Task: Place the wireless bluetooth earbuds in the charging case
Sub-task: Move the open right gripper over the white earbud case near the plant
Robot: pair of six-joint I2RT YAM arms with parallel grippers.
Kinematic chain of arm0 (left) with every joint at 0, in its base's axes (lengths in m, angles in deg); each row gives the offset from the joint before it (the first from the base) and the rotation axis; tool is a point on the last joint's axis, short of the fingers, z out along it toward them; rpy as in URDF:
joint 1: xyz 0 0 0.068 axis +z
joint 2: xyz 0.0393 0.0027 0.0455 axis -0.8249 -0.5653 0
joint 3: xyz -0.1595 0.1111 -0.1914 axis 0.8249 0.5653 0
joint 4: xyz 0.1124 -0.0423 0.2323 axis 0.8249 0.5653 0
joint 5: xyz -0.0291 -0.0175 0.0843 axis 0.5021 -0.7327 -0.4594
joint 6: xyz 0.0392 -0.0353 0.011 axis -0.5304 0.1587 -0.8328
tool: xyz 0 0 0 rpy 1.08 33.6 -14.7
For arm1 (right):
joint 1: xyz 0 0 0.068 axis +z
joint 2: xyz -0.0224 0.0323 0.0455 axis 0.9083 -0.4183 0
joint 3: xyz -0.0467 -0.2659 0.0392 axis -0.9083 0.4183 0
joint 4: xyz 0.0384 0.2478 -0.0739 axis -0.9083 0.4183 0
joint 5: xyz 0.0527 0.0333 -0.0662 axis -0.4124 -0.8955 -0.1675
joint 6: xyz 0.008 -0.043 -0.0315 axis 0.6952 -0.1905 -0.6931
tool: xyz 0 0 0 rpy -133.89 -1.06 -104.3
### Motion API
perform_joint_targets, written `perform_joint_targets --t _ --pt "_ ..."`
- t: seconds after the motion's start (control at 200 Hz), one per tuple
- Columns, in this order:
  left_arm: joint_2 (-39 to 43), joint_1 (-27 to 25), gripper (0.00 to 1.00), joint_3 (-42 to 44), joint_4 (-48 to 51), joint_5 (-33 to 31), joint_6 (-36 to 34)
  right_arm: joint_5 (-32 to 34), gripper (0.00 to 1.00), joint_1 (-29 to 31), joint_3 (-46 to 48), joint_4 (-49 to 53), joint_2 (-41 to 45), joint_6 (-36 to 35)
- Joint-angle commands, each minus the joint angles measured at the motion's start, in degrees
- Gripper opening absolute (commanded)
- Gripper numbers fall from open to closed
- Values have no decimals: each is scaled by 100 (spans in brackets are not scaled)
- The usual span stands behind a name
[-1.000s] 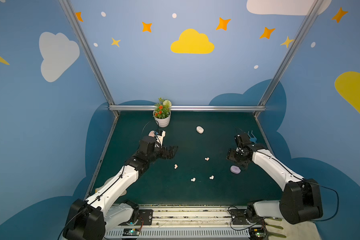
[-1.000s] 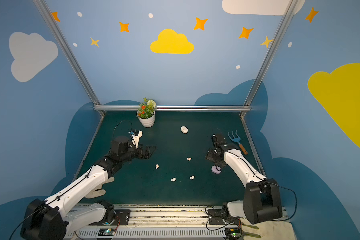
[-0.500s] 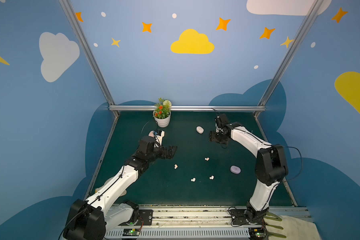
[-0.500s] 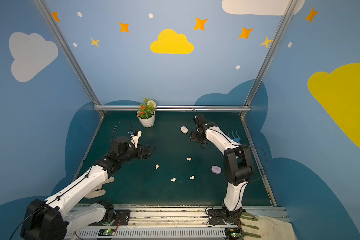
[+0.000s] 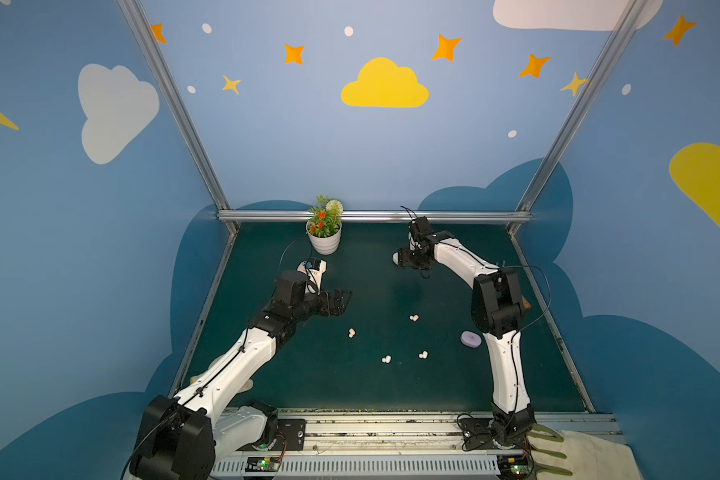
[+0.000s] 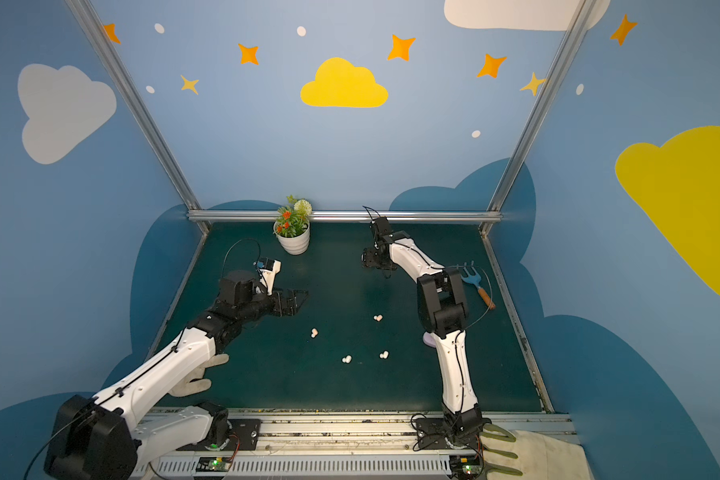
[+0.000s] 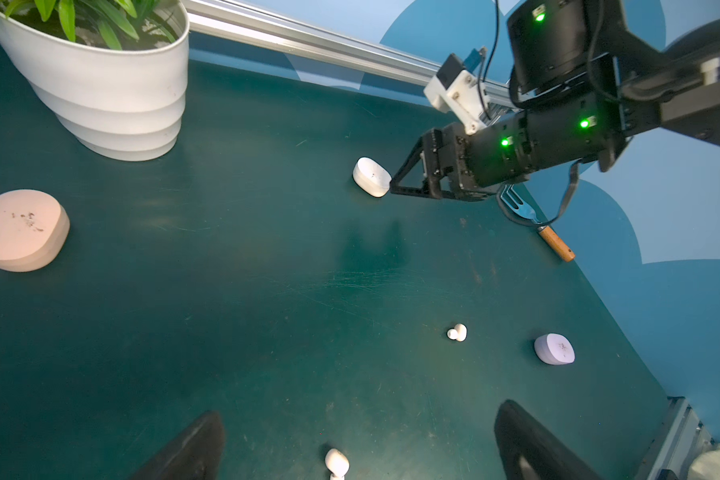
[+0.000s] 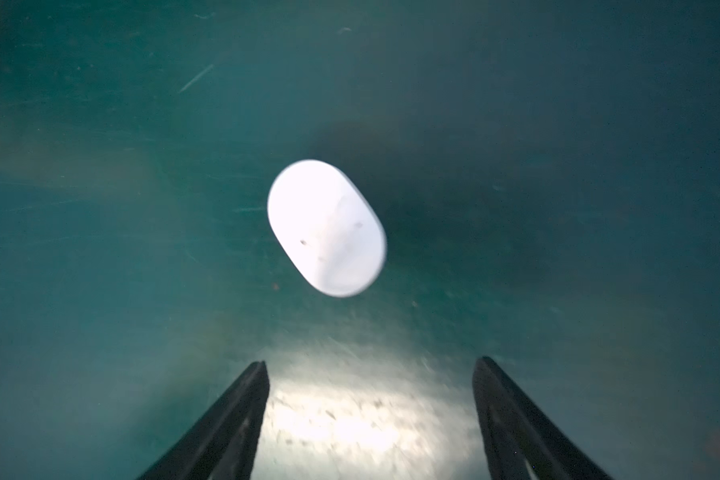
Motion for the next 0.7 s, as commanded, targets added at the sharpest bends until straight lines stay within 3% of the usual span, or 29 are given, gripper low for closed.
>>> perform_joint_targets --t 0.0,0.406,0.696 --pt "-16 60 100 -36 -68 86 -108 139 77 55 -322 160 -197 -82" --pt "-77 173 100 -45 -75 158 -112 1002 77 157 -1017 609 -871 -206" --pt "-167 219 100 -66 -135 191 -69 1484 77 43 -889 562 -830 -210"
